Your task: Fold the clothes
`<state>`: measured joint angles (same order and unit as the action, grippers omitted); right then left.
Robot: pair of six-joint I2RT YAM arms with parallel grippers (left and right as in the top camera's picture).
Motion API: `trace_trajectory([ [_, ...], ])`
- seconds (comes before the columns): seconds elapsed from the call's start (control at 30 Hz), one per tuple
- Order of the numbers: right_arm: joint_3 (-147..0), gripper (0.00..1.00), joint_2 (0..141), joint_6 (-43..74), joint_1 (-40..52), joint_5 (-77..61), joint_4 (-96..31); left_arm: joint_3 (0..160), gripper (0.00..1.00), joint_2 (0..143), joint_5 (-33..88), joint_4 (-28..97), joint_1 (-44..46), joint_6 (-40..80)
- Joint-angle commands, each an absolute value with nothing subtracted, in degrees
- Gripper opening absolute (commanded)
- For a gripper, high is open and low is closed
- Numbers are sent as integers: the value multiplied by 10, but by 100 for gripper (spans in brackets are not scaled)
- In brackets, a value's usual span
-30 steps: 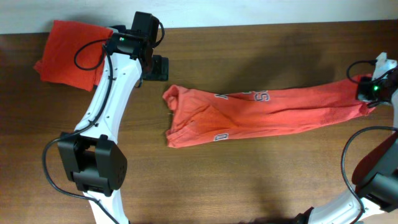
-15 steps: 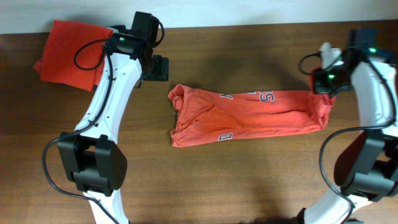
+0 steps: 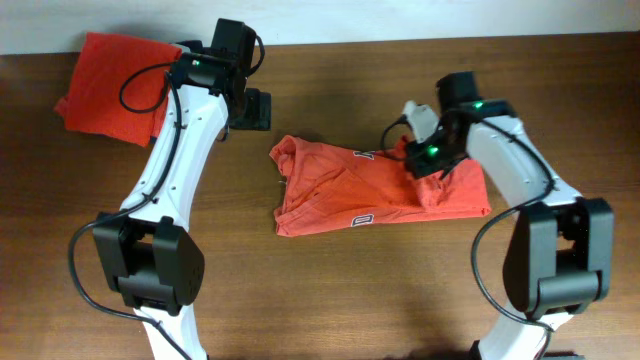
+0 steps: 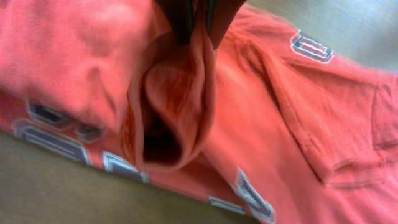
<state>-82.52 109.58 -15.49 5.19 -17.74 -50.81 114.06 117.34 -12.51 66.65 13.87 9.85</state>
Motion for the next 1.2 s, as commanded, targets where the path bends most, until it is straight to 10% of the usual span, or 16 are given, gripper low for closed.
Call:
trace_trajectory([
  [0.0,-764,5,1092,-143,91,-195,-445,1144,99,1166,-133,667,141,94],
  [0.2,-731,69,1092,-139,96,-206,-371,1144,99,1166,-133,667,141,94],
  [0.4,-804,80,1081,-139,56,-389,-422,1144,99,1166,-133,667,141,94],
  [0.6,-844,71,1068,-143,-23,-358,-540,1144,99,1166,-133,667,141,94],
  [0.7,-833,17,1074,-144,-38,-348,-581,1144,99,1166,-133,667,141,94],
  [1.17,-676,15,1075,-143,84,-336,-468,1144,99,1166,-133,667,141,94],
])
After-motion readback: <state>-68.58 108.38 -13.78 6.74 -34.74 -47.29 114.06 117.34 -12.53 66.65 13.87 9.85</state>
